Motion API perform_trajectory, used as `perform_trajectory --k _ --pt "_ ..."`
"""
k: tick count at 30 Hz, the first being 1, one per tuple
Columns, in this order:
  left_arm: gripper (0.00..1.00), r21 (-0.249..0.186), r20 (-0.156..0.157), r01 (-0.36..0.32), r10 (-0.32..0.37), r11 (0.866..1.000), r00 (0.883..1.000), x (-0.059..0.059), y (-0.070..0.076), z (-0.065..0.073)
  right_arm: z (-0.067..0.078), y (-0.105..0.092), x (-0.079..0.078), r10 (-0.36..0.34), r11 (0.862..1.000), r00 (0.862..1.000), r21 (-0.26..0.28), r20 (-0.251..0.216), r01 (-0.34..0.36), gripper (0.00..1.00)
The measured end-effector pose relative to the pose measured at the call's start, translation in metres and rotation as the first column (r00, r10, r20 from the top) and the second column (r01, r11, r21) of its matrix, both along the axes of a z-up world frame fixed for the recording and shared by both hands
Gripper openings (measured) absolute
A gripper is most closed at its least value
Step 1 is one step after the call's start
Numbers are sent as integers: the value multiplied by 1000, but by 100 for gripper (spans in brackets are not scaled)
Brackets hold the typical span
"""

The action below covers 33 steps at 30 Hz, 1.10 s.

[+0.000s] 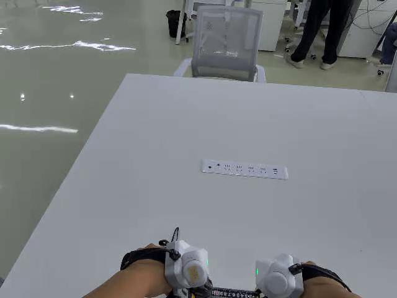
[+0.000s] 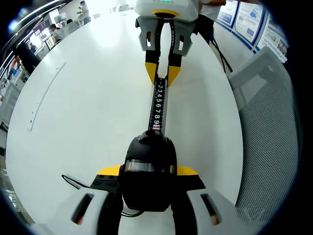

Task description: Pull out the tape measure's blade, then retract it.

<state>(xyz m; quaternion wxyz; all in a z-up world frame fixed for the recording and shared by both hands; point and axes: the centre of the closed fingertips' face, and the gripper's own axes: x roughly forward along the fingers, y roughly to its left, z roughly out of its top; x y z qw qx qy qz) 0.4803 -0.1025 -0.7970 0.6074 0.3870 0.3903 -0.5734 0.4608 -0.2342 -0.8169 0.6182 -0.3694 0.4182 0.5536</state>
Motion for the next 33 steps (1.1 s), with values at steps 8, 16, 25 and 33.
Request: perform_trajectory --k 8,16,25,33 --pt "34 5 1 2 -2 1000 1000 0 0 -1 -1 -5 0 -4 1000 1000 -8 0 4 11" --pt "34 6 1 4 -4 1000 1000 0 0 -1 -2 -12 -1 -11 1000 1000 -14 -3 10 11" --pt "34 5 -1 5 -5 1000 1000 0 1 -1 -2 -16 -1 -13 1000 1000 -14 -6 13 11" --pt "34 6 -1 4 -4 1000 1000 0 0 -1 -2 -22 -2 -16 1000 1000 -18 -5 16 11"
